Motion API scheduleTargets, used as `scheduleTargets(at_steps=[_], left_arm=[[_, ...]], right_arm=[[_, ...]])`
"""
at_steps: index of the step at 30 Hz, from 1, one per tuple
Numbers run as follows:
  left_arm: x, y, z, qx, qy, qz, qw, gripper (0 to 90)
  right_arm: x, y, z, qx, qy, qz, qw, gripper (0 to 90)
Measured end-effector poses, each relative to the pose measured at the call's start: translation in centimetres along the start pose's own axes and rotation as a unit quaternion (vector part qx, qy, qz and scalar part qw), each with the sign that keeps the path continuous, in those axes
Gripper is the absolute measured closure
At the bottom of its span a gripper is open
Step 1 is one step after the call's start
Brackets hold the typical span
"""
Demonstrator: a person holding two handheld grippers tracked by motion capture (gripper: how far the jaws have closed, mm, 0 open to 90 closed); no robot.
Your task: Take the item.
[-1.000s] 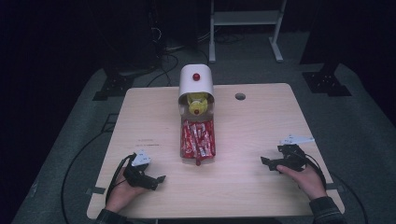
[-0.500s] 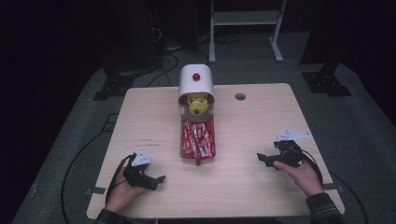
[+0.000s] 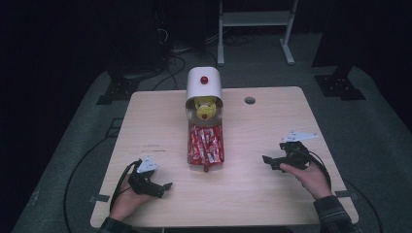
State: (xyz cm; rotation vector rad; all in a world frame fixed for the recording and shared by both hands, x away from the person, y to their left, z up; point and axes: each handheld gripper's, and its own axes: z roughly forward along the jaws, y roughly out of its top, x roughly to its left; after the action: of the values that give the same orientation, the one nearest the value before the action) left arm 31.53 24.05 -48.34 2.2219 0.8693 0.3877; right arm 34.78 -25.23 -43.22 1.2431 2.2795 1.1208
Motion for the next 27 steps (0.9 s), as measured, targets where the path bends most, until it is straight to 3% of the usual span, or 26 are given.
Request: scheduleTargets(at_steps=[27], left_arm=[[0.0,0.0,0.0,0.0,0.0,0.0,1.0,0.0]], right_arm=[[2.3,3.5,2.1,-0.006,0.036,-0.024,0.999,13.1]])
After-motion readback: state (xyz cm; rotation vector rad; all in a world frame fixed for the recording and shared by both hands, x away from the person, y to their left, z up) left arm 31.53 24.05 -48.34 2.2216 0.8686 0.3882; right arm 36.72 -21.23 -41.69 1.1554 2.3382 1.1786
